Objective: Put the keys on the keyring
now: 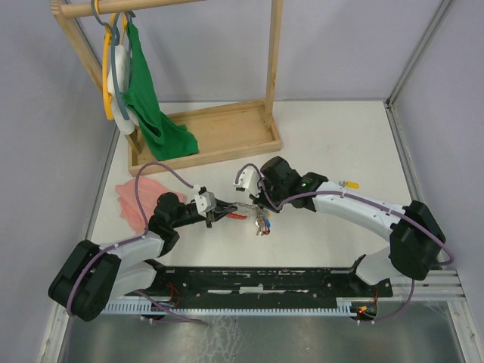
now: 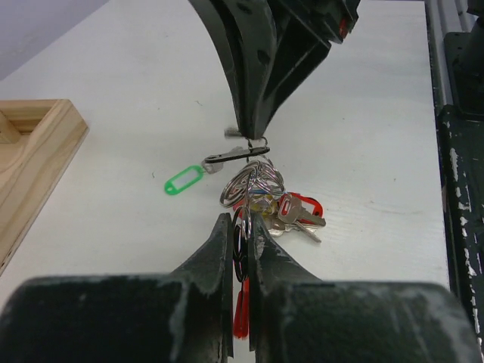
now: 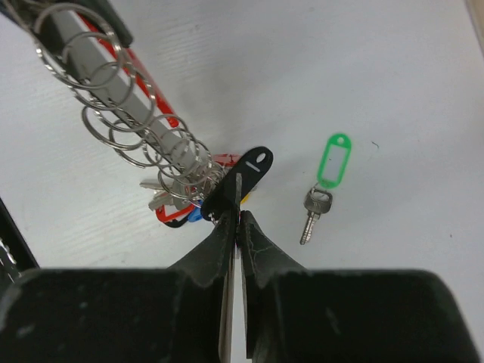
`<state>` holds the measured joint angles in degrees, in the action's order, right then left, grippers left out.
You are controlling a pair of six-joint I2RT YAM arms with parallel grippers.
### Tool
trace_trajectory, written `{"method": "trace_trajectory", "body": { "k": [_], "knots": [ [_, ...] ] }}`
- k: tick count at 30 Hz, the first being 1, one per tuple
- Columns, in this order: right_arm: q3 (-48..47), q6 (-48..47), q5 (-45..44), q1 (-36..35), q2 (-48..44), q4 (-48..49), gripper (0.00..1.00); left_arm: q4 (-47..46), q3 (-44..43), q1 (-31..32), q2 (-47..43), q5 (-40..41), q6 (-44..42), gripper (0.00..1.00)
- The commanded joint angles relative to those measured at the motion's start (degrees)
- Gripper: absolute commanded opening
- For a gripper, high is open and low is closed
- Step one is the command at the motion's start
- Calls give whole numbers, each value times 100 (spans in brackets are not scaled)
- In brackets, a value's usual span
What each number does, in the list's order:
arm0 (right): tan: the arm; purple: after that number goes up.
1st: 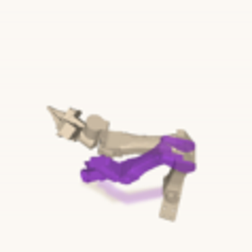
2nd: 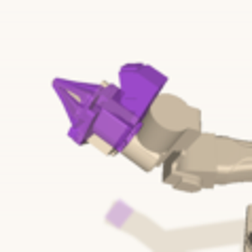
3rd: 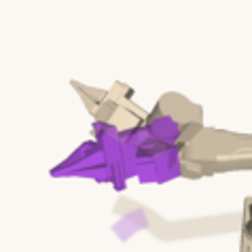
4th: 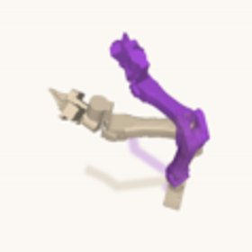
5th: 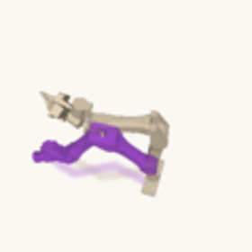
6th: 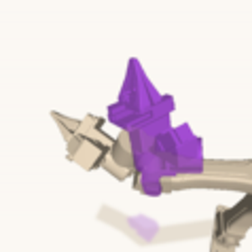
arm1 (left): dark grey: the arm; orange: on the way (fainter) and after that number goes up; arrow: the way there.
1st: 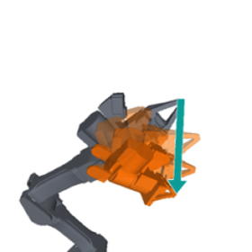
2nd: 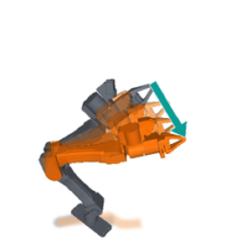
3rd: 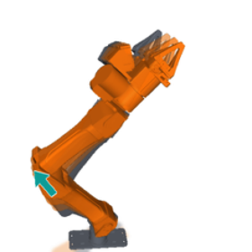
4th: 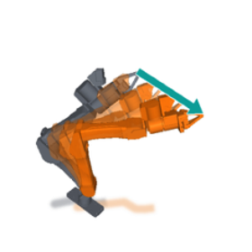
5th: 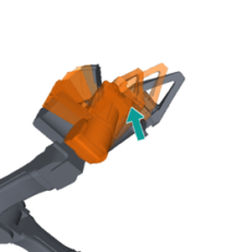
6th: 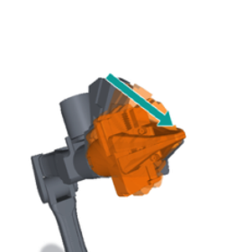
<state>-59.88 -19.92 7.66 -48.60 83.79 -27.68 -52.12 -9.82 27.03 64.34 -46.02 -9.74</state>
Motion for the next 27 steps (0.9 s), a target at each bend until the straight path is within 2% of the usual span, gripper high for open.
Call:
{"method": "trace_trajectory", "body": {
  "k": [1,5,6,12,18,22,27],
  "knots": [
    [298,1391,-616,338,-656,1063,17,-1012,223,-12,-250,347,280,3],
    [645,2225,-899,507,-1110,1244,41,-1088,283,-10,-245,399,219,3],
    [739,2362,-903,529,-1228,1296,43,-1115,288,-12,-227,408,218,3],
    [1394,2795,209,549,-1676,1951,48,-1254,329,-7,-280,434,327,3],
    [1924,4307,568,599,-1617,3101,50,-1271,427,-10,-508,571,323,3],
    [2057,5500,542,650,-1561,3523,59,-966,440,-5,-600,429,-66,3],
    [2028,6038,548,791,-1508,3263,60,-723,473,67,-677,222,-877,3]
  ]
}}
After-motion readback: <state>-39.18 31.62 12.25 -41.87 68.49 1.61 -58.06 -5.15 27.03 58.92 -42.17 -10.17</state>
